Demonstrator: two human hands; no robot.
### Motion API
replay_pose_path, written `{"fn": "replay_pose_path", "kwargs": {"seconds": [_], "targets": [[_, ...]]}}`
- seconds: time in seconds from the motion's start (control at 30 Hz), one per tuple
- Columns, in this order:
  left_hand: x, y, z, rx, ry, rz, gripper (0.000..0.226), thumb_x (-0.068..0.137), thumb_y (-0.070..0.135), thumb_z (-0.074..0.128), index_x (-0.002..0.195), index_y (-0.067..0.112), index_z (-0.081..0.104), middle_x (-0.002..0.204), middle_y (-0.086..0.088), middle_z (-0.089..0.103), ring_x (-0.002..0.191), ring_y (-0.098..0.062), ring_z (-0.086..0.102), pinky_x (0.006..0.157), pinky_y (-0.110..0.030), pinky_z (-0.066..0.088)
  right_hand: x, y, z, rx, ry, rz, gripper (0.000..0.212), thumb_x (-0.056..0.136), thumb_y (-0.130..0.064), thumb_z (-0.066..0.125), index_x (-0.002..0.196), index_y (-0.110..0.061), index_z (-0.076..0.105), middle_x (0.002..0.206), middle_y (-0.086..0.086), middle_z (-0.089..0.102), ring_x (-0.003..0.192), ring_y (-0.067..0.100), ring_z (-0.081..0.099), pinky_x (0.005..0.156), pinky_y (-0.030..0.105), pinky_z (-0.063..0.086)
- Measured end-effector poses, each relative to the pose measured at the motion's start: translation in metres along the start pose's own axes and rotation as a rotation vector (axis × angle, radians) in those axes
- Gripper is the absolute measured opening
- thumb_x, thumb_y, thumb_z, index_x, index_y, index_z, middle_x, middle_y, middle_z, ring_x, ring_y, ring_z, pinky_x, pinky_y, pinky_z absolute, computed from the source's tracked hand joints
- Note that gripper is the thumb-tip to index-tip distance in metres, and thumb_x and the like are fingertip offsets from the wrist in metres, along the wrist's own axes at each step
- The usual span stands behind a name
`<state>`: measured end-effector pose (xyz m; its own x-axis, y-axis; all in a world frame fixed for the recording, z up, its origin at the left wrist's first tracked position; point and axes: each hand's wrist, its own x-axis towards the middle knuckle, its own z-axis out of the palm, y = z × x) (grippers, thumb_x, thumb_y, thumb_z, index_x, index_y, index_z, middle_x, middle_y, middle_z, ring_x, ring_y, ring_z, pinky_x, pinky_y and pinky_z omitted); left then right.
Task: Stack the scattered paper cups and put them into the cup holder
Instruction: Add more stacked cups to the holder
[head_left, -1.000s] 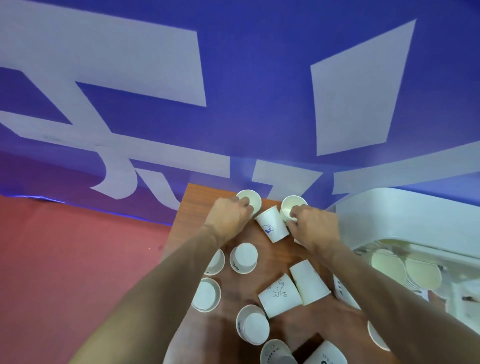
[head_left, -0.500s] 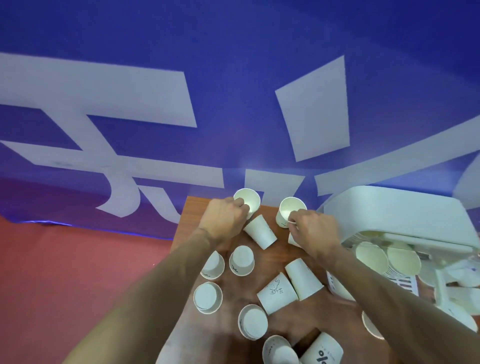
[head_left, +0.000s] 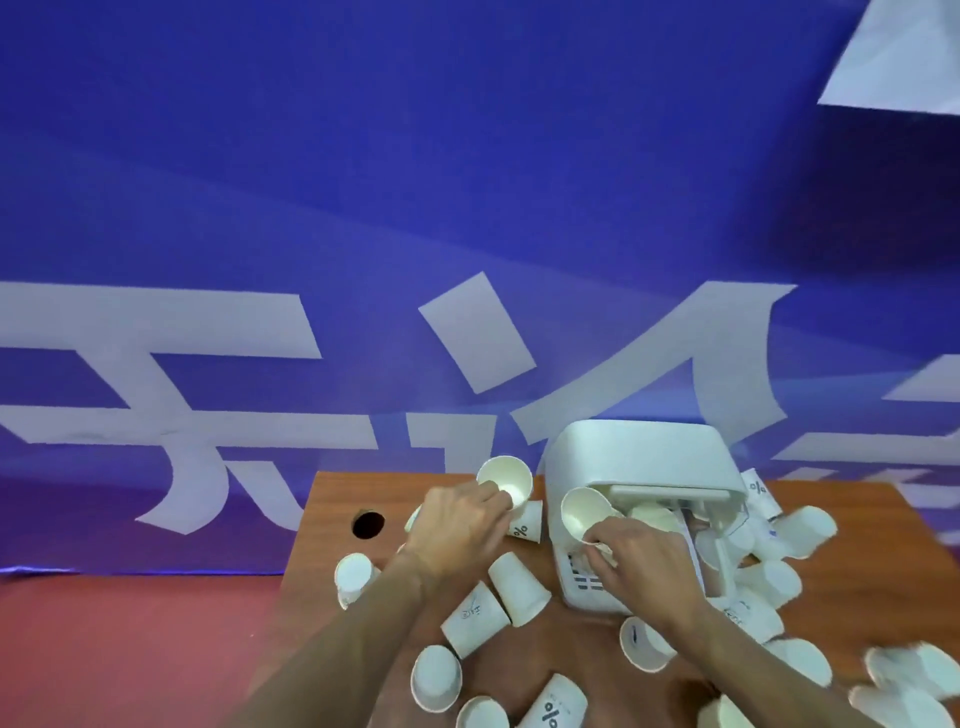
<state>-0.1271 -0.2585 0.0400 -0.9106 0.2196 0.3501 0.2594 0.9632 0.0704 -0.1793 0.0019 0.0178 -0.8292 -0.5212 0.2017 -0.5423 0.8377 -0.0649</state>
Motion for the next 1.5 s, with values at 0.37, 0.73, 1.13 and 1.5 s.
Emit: {"fn": "replay_pose_path", "kwargs": {"seconds": [0.37, 0.73, 1.13, 1.5], "targets": [[0.016, 0.100, 0.009, 0.042, 0.056, 0.090, 0.021, 0.081, 0.027, 0.069, 0.067, 0.020, 0.055, 0.062, 0.003, 0.053, 0.053, -0.019, 0.052, 0.039, -0.026, 0.032, -0.053, 0.081, -0.003, 0.265, 0.094, -0.037, 0.010, 0.082, -0.033, 0.077, 0.092, -0.033, 0.073, 0.091, -0.018, 0.071, 0.081, 0.001, 0.065, 0.059, 0.011, 0.043], [0.029, 0.174, 0.049, 0.080, 0.067, 0.042, 0.022, 0.089, 0.027, 0.060, 0.069, 0.020, 0.054, 0.064, 0.004, 0.051, 0.054, -0.017, 0.046, 0.040, -0.029, 0.031, -0.069, 0.165, 0.023, 0.411, 0.213, -0.175, 0.008, 0.084, -0.023, 0.075, 0.091, -0.024, 0.074, 0.092, -0.013, 0.071, 0.086, 0.007, 0.064, 0.062, 0.027, 0.054], [0.047, 0.185, 0.061, 0.169, -0.021, -0.027, 0.024, 0.080, 0.015, 0.071, 0.064, 0.019, 0.052, 0.059, 0.003, 0.049, 0.049, -0.017, 0.041, 0.038, -0.025, 0.022, -0.062, 0.195, 0.038, 0.524, 0.253, -0.245, 0.012, 0.083, -0.013, 0.077, 0.094, -0.016, 0.073, 0.093, -0.006, 0.070, 0.089, 0.011, 0.062, 0.075, 0.026, 0.054], [0.056, 0.181, 0.065, 0.147, -0.097, -0.012, 0.025, 0.071, 0.010, 0.077, 0.065, 0.018, 0.055, 0.060, 0.003, 0.051, 0.051, -0.018, 0.044, 0.041, -0.022, 0.021, -0.050, 0.181, 0.039, 0.409, 0.285, -0.302, 0.011, 0.083, -0.013, 0.077, 0.090, -0.021, 0.071, 0.090, -0.009, 0.069, 0.083, 0.011, 0.060, 0.065, 0.027, 0.052]]}}
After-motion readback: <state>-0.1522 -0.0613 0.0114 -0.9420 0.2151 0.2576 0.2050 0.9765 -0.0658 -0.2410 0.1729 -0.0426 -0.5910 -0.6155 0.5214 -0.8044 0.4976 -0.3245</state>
